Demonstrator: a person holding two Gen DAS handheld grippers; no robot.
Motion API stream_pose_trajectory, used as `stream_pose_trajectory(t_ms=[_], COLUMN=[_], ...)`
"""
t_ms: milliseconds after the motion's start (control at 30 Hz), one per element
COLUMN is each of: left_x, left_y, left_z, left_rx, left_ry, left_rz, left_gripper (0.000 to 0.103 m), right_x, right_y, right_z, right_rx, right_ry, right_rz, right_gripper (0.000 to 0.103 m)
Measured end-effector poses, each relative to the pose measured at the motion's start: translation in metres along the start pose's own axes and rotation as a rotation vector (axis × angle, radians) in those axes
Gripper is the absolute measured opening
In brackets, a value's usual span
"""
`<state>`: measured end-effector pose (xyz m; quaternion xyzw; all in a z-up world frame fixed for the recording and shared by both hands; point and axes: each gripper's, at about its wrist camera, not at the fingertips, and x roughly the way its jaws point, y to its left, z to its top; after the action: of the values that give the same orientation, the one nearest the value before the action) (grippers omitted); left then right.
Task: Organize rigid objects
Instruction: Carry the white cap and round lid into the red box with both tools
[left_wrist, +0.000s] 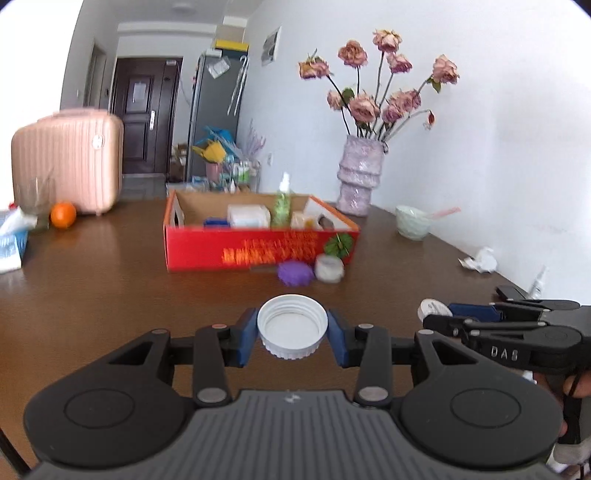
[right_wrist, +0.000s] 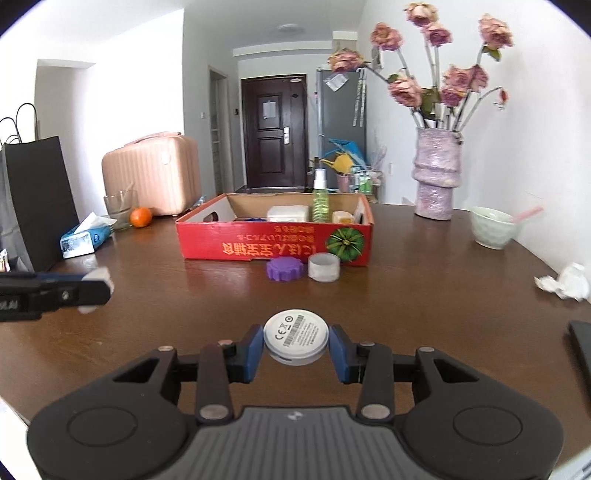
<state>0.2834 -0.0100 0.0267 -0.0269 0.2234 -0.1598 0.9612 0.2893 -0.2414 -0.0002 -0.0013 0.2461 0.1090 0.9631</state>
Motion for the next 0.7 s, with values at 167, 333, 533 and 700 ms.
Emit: stream_pose_trajectory(t_ms=[167, 333, 533, 700], left_x=[0.046, 0.115, 0.226, 0.309], left_y=[0.020, 0.055, 0.113, 0.149], left_z=[0.050, 0.102, 0.148, 0.168], left_rx=[0.053, 0.060, -0.011, -0.011], left_ry=[-0.057, -0.065, 0.026, 0.155], left_rz=[-0.001, 0.013, 0.059, 0.109], left_gripper=[0.041, 0.041, 0.041, 0.041], right_x=[0.040, 0.105, 0.222, 0.323], right_y=[-0.001, -0.002, -0.001, 0.006], right_z=[0.049, 0.107, 0.164, 0.188], right_rx=[-0.050, -0.101, -0.115, -0.112], right_ry=[-0.036, -0.061, 0.029, 0.169], right_rz=[0.041, 0.079, 0.139, 0.156], right_gripper=[0.038, 0.038, 0.038, 0.038])
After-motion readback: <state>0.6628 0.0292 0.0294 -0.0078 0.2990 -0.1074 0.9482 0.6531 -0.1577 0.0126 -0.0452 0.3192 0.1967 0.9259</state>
